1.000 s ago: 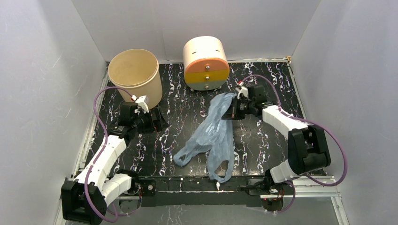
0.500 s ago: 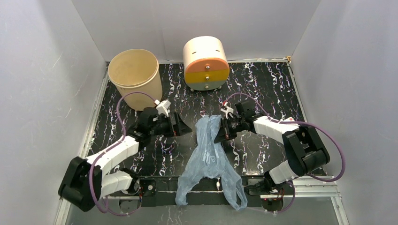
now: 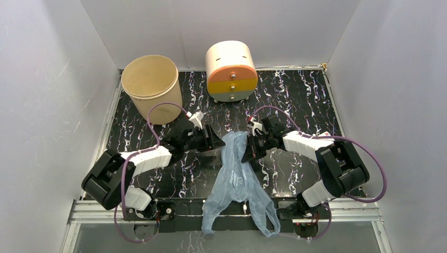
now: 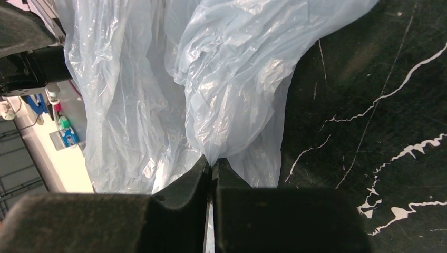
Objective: Put the trash bags into the trash bin
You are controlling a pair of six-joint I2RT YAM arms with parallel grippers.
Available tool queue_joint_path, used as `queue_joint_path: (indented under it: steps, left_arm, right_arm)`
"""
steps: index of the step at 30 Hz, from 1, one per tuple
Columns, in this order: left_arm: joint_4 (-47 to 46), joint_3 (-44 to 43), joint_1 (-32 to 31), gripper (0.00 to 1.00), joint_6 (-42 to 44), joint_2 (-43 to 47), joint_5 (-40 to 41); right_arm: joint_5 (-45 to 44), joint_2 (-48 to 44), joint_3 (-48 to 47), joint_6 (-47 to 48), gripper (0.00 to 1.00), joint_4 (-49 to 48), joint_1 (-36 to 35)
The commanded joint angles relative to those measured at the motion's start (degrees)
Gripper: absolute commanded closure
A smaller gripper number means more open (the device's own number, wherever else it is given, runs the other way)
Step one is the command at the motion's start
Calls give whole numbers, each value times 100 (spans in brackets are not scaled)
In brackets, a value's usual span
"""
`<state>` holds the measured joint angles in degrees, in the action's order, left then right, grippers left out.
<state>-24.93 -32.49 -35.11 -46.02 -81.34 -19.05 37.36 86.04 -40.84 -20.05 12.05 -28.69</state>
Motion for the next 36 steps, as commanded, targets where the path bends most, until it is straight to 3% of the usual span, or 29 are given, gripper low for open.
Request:
queue_joint_path:
  steps: [1,4,7,10,12,16,18,19,22,25,31,36]
  left_arm:
    - [-727,48,-48,43,-220,-88,9]
    - [-995,-55,-85,51,-339,-433,-189]
    - [-1154,-32,-144,71,-381,-617,-170]
    - [-1150,116,-145,100,-370,-538,-30]
    - [-856,230,-145,100,-232,-236,236]
    - [1278,208,-141,100,681,810,1482]
    - [2228,205,-122,100,913,1368,2261]
    - [2616,247,-104,100,984,1644,2515]
    - [3078,395,-33,100,1116,2211,2692]
    - [3114,453,-4,100,1158,2313,2434]
    - [3142,318,4,100,1348,1951,2050]
    - [3110,382,4,100,1322,1811,1915]
  right_arm:
    - [17,-79,-83,-154,88,-193,-14]
    - [50,-41,-114,-170,87,-201,-14]
    - [35,-71,-126,-171,86,-170,-8]
    - [-339,-193,-162,-178,86,5,-11]
    - [-997,-371,-212,-244,86,234,-9]
    - [-2723,-867,-264,-375,85,681,89]
    - [-3106,-1078,-199,-400,85,752,241]
    - [-3078,-1170,-149,-392,85,765,318]
    - [-2123,-1316,-108,-186,72,577,432]
    - [-1877,-1334,-323,-398,42,674,448]
    - [-2519,-1268,-690,-782,24,509,593]
    - [-1941,-681,-981,-1091,19,-51,780]
